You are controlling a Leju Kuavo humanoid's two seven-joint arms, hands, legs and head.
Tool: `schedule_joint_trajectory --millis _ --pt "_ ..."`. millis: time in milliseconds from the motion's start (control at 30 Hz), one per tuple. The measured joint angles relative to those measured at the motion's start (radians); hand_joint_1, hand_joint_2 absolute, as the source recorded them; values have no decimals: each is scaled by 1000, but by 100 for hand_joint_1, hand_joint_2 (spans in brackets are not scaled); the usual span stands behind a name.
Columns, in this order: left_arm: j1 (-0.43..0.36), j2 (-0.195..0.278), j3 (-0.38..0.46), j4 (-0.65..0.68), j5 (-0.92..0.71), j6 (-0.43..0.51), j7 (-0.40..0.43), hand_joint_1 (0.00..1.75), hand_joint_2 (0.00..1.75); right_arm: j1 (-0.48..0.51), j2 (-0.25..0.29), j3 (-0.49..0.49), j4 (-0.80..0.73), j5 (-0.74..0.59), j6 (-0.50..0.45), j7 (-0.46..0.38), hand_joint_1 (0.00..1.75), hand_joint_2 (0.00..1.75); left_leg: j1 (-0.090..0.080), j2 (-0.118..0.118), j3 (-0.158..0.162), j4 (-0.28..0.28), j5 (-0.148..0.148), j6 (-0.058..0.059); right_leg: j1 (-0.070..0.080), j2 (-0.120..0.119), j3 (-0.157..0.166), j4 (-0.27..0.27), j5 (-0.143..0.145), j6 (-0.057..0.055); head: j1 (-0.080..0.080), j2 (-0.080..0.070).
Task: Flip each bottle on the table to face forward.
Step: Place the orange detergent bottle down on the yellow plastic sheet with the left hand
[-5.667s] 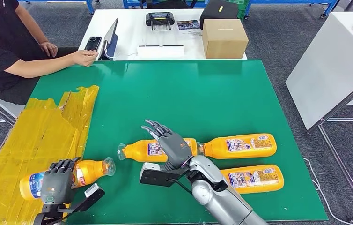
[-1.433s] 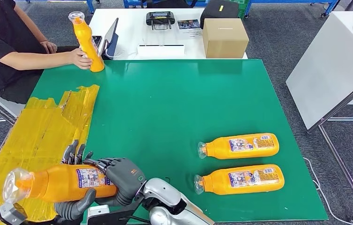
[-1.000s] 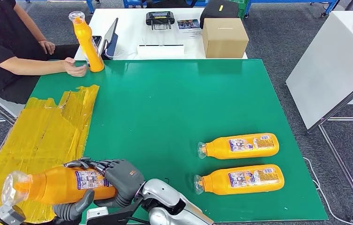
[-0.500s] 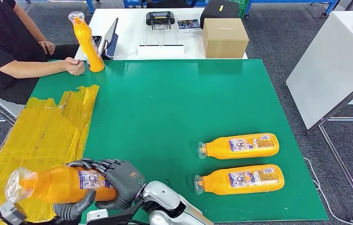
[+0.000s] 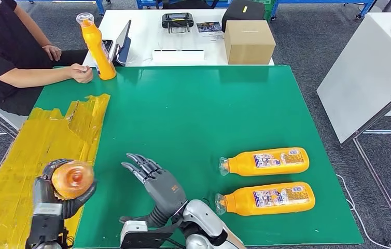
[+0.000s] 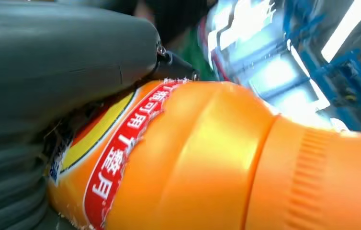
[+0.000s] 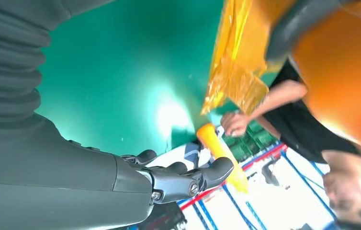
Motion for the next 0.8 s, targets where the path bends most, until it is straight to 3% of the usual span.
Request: schedule_joint_trajectory --millis 67,133,333,533,767,800 --pt "-21 19 7 34 -188 152 41 175 175 10 -25 -12 -43 -13 8 -13 0 0 0 0 0 0 0 0 0 0 0 0 0 0 0 0" --pt "-35 36 12 70 -282 227 65 175 175 18 -47 -22 -78 -21 12 -18 0 0 0 0 0 0 0 0 0 0 0 0 0 0 0 0" --pt "-52 58 14 123 -319 258 82 175 175 26 -80 -33 -128 -27 15 -21 0 0 0 0 0 0 0 0 0 0 0 0 0 0 0 0" --pt "-94 99 12 276 -560 359 194 175 175 25 -107 -33 -155 -63 33 -47 0 0 0 0 0 0 0 0 0 0 0 0 0 0 0 0" --pt "-169 145 -4 523 -543 300 180 175 175 23 -133 -33 -174 -79 43 -56 0 0 0 0 0 0 0 0 0 0 1 0 0 0 0 0" --pt "-177 149 -7 540 -542 298 178 161 175 23 -135 -33 -176 -79 43 -56 0 44 0 -1 1 0 0 0 0 0 1 0 0 0 0 0"
